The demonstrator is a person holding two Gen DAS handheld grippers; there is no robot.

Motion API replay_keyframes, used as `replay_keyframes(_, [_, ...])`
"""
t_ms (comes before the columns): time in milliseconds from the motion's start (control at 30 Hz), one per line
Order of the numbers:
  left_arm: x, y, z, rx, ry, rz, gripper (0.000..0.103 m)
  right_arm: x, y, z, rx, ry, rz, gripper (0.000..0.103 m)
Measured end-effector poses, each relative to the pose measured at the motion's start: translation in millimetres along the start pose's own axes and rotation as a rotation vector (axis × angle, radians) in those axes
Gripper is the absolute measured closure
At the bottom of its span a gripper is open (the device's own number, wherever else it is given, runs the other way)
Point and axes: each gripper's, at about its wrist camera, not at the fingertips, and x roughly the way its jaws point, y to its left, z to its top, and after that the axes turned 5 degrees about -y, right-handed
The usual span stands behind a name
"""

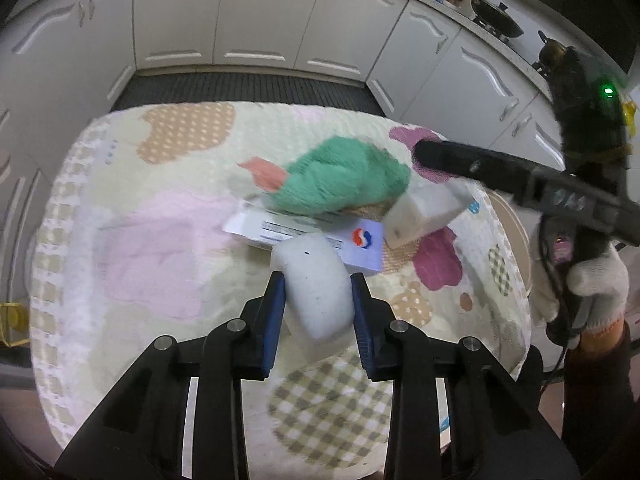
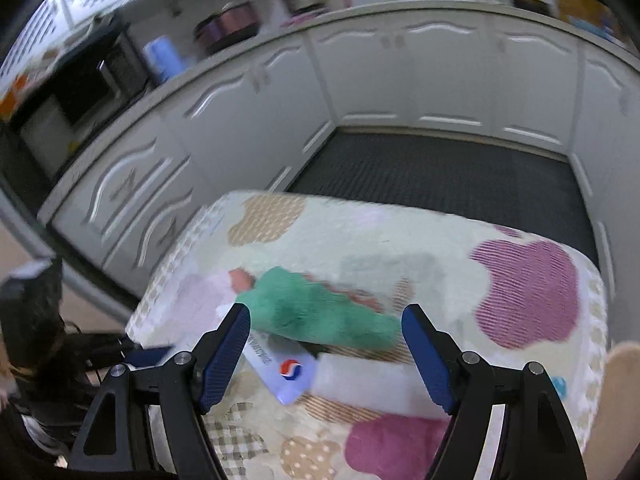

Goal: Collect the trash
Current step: 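Grasp the white sponge with the left tool while the right tool grasps the green cloth, then carry sponge and green cloth over the beige bin and lower them inside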

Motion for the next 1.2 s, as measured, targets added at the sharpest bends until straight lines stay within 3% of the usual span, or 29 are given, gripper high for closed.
replay_keyframes(133, [-11.0,14.4,2.1,-0.010,-0.012,0.028,0.073,20.2,19.0,-1.4,-0.128,0.052,0.033,0.027])
replay_keyframes(267, [-16.5,29.1,4.3,-0.032,-0.018,0.050,0.073,40.4,29.2,-5.4,-0.227,0.097,0.046,0.019])
replay_keyframes(367, [-13.6,32.1,4.5,-0.040,-0.013,0.050,0.073,60.7,31.8,-8.3,-0.285,0.141,0.014,0.019])
replay_keyframes(400, [-12.5,32.2,4.5,-0.040,-0.013,0.050,0.073,67.5,31.8,-9.7,-0.299,0.144,-0.009,0.026])
replay_keyframes(433, [-11.1,31.2,4.9,-0.041,-0.012,0.048,0.073,71.2,30.0,-10.4,-0.302,0.142,-0.023,0.042])
replay_keyframes(500, [-8.1,29.6,6.1,-0.043,-0.013,0.043,0.073,74.1,26.0,-9.6,-0.272,0.128,-0.028,0.056])
replay_keyframes(533, [-6.8,28.9,7.2,-0.044,-0.015,0.043,0.073,72.9,25.3,-7.8,-0.266,0.112,-0.031,0.071])
replay_keyframes(633, [-5.5,27.5,10.8,-0.049,-0.023,0.041,0.073,60.3,23.8,-3.7,-0.240,0.062,-0.012,0.084])
replay_keyframes(867, [-9.0,15.5,19.9,-0.040,-0.053,0.040,0.073,37.0,27.7,0.4,-0.184,-0.004,-0.014,0.088])
replay_keyframes(1200, [-19.8,-10.1,25.9,-0.011,-0.086,0.017,0.073,-48.2,28.7,8.6,-0.140,-0.182,-0.039,0.089])
